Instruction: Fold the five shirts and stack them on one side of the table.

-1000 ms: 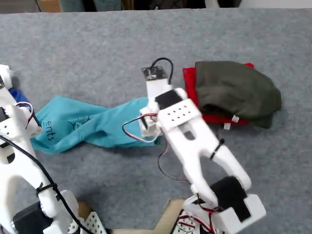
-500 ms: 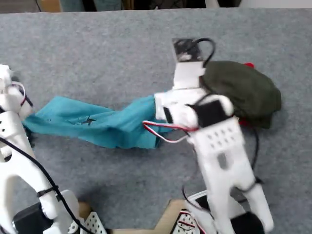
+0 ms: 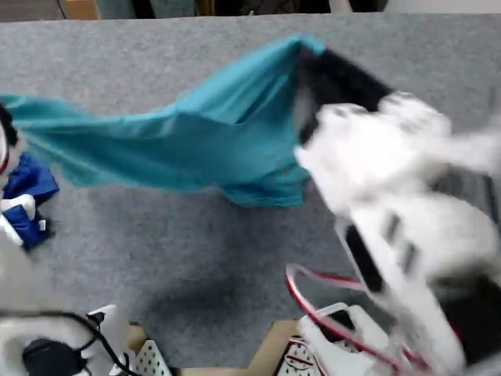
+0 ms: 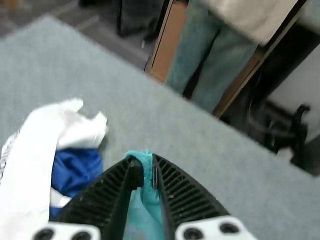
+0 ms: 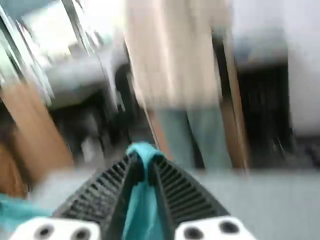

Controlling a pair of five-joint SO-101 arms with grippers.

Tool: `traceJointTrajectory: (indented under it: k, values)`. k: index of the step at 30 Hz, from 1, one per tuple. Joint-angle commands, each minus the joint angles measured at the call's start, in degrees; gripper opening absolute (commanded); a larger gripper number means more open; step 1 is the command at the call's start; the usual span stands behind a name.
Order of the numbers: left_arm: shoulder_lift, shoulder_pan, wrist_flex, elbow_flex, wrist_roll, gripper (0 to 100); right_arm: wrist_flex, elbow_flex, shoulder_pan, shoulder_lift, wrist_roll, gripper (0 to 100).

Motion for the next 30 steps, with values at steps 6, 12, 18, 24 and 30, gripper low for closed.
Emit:
traceJointTrajectory:
  k: [6,12,18,24,30]
  values:
    - [-6.1,-0.3,3.1,-16.9,0.0,3,0.8,-37.0,7.9,9.7,-0.5,1.3]
    - [-12.7,-0.1,2.9,-7.7,-0.1,3,-1.1,-36.8,8.7,15.3,-0.3,1.3]
    - [-8.8,0.3,-8.5,20.4,-0.1,3,-4.1,-22.0,8.5,24.6,1.5,1.3]
    - [4.1,0.8,-47.5,52.2,0.0,3,-17.4,-8.4,8.6,38.5,2.2,1.3]
    - [23.0,2.3,-65.1,42.9,0.0,3,-33.0,-9.7,8.6,55.0,2.2,1.3]
